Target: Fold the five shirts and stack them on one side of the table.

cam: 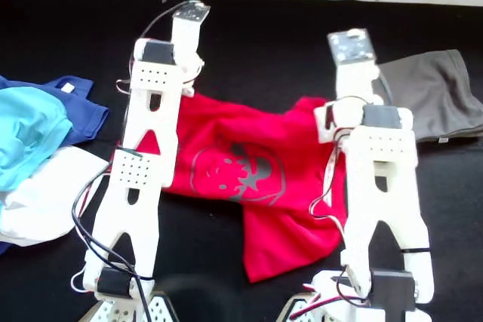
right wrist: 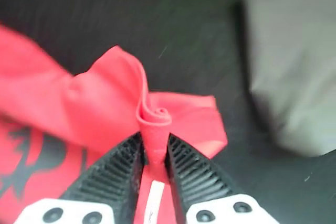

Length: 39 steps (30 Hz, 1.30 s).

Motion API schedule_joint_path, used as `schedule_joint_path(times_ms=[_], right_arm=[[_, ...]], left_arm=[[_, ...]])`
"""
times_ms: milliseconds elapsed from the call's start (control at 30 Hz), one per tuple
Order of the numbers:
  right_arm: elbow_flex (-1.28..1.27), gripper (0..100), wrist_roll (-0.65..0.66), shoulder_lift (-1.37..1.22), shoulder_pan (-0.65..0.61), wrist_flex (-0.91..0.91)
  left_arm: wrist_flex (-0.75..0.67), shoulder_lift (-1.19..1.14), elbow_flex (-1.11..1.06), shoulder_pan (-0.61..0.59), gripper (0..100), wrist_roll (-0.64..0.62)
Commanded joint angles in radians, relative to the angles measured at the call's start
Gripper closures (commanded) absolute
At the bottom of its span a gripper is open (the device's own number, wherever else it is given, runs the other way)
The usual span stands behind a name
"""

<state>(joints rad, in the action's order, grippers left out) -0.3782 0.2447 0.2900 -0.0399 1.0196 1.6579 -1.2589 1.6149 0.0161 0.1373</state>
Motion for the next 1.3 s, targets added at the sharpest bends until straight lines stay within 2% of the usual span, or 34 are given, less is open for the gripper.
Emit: schedule_joint_path(times_ms=[0, 167, 300, 533, 633, 767, 967, 1267], right_arm=[[0.093, 99.2, 0.009, 0.035, 0.044, -0.064], [0.314, 99.2, 0.02, 0.033, 0.048, -0.062], [0.486, 99.2, 0.104, 0.033, 0.048, -0.062], [0.665, 99.2, 0.157, 0.042, 0.05, -0.059], [0.769, 99.2, 0.157, 0.042, 0.051, -0.002], [0.921, 99.2, 0.157, 0.041, 0.05, 0.038], [1.092, 99.2, 0.157, 0.036, 0.05, 0.035], [1.202, 99.2, 0.157, 0.042, 0.05, 0.039]], left_arm=[[0.074, 0.209, 0.044, -0.005, 99, 0.003], [0.103, 0.429, 0.035, -0.022, 99, 0.002], [0.106, 0.595, 0.013, -0.03, 99, 0.002], [0.104, 0.981, -0.298, -0.03, 99, 0.003], [0.101, 1.138, -0.433, -0.051, 99, 0.006], [0.097, 1.302, -0.526, -0.082, 99, 0.071], [0.097, 1.434, -0.532, -0.122, 99, 0.089], [0.101, 1.457, -0.527, -0.162, 99, 0.089]])
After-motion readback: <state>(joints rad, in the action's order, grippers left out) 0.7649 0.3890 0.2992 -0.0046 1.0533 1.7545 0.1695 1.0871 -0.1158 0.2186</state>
